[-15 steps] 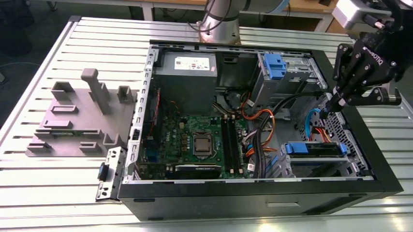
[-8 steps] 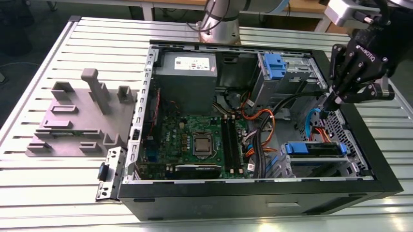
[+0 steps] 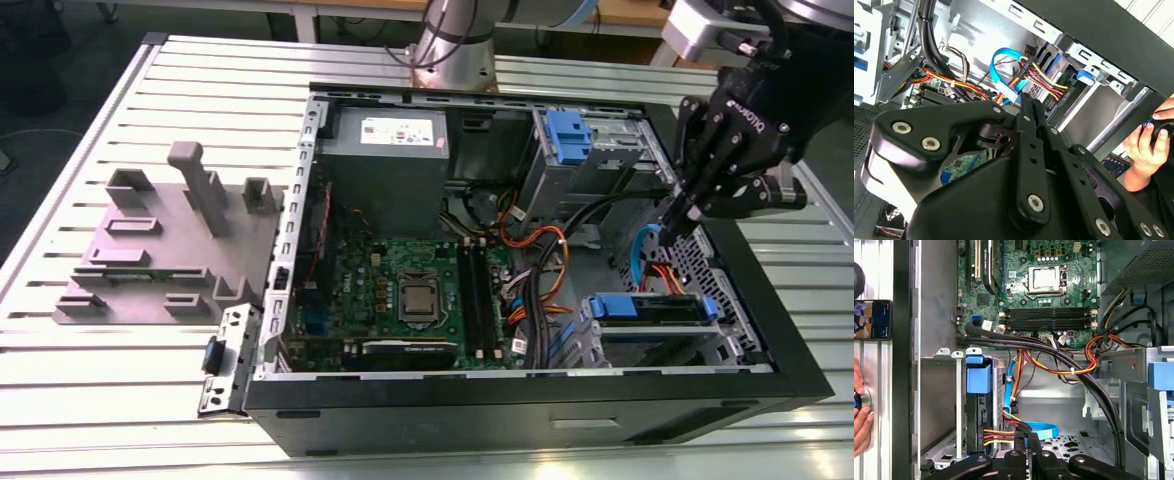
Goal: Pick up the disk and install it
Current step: 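Insert the second disk wire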
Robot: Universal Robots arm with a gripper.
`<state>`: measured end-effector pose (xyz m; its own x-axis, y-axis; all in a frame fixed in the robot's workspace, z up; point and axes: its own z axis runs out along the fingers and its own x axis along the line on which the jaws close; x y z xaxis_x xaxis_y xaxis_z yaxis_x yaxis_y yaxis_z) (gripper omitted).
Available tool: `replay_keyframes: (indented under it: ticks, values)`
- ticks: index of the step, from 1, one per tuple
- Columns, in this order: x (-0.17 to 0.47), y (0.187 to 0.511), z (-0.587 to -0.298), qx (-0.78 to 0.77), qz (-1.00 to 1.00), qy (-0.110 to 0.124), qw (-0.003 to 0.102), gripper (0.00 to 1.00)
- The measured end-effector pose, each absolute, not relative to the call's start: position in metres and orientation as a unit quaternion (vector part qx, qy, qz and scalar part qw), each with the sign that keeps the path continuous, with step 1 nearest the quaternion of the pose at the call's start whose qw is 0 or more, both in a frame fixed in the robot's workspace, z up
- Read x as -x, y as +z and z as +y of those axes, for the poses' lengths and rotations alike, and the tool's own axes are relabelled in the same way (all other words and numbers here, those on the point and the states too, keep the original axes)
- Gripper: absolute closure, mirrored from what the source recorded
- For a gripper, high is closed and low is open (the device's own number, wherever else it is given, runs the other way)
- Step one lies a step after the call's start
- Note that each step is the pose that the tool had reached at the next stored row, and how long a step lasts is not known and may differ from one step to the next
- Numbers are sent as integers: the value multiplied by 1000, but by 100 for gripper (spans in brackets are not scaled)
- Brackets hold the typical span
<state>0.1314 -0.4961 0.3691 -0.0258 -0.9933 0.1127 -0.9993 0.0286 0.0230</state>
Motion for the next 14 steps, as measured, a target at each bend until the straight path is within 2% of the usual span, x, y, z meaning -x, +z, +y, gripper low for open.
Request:
replay_keyframes:
  ticks: [6,7,11,13,14]
  values:
    - [-131,365,-495,-696,-715,40,56,82]
    - [-131,364,-495,-696,-715,41,57,75]
    - [-131,358,-494,-695,-715,44,60,75]
    - [-131,358,-494,-695,-715,46,61,76]
    - [-131,358,-494,-695,-715,46,61,83]
